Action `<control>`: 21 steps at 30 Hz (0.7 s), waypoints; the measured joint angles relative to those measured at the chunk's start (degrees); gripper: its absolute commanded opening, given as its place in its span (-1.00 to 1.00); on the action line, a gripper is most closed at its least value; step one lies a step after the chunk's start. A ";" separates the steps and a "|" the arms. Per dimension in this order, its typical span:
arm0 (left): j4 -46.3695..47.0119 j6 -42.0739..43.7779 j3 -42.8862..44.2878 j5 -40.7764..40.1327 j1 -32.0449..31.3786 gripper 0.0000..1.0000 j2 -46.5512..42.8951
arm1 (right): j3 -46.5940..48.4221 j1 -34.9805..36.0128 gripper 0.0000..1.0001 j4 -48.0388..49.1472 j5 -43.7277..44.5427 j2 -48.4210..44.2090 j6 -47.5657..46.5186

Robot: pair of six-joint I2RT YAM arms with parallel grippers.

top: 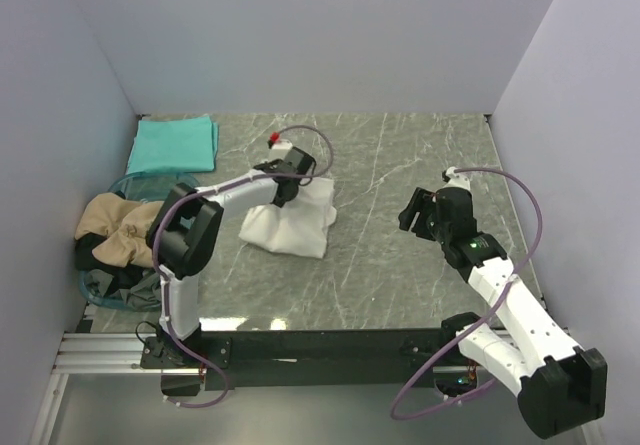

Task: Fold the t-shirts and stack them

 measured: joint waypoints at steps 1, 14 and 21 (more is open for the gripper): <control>0.94 1.97 0.20 -0.76 1.60 -0.99 0.00 | 0.00 0.00 0.44 0.00 -0.11 0.59 0.00; 15.08 31.41 11.74 -3.54 19.58 -0.99 1.53 | 0.00 -0.02 0.44 1.20 -1.40 8.59 -0.04; 18.86 39.71 22.18 -0.81 26.51 -0.99 4.55 | 0.37 -0.02 0.44 1.18 -2.40 12.17 -0.24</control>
